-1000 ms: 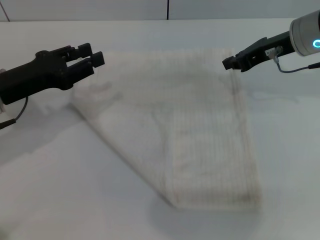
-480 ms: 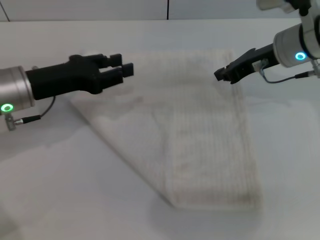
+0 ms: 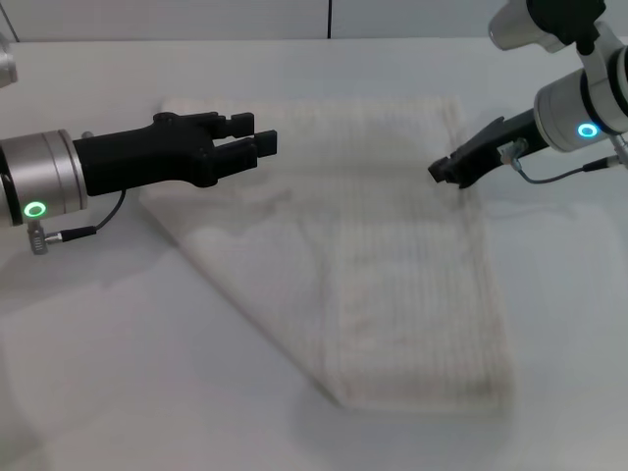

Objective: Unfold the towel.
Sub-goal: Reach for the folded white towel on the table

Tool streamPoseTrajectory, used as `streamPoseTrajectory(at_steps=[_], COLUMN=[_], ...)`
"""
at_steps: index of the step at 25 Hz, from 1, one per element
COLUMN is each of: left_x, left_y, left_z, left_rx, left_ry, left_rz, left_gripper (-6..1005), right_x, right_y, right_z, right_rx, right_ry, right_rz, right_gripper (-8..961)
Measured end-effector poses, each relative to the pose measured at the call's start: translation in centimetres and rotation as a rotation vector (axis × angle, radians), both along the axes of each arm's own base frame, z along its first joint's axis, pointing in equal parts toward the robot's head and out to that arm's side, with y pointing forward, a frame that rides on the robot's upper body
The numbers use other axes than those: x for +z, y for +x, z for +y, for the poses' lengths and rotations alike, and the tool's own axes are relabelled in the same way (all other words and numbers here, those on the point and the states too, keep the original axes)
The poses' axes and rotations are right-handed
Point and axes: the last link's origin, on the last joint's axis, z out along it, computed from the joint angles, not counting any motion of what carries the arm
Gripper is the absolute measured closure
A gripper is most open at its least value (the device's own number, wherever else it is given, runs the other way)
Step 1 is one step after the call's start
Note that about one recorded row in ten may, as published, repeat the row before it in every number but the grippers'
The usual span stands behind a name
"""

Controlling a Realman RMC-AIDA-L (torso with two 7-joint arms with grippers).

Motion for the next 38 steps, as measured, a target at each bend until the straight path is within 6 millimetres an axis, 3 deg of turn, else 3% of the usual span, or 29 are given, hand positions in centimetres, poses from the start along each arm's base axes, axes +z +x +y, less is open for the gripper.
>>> streamPoseTrajectory(at_steps=[21,22,30,38], left_x=[-1.1,-2.2,-4.4,-4.5], left_y=[0.5,0.4,0.8,1.2], left_z=[0.0,0.6,1.2,1.3], left_rx=[-0.016,0.004,0.029,0.025], left_ry=[-0.014,-0.01,-0.025,-0.021], left_rz=[-0.007,0.055,0.116,0.102], left_gripper=[544,544,545,546], right_x=[0.0,0.0,0.0,-0.2], right_y=[0.8,0.8,1.1,1.5], right_z=[-0.3,-0.3,-0.4,-0.6], right_rx=[-0.016,-0.018,-0.023,-0.035], right_ry=[-0.018,-0.017,-0.015,-0.013], right_rz=[-0.048,-0.049,-0.05,-0.05], right_gripper=[954,954,954,954])
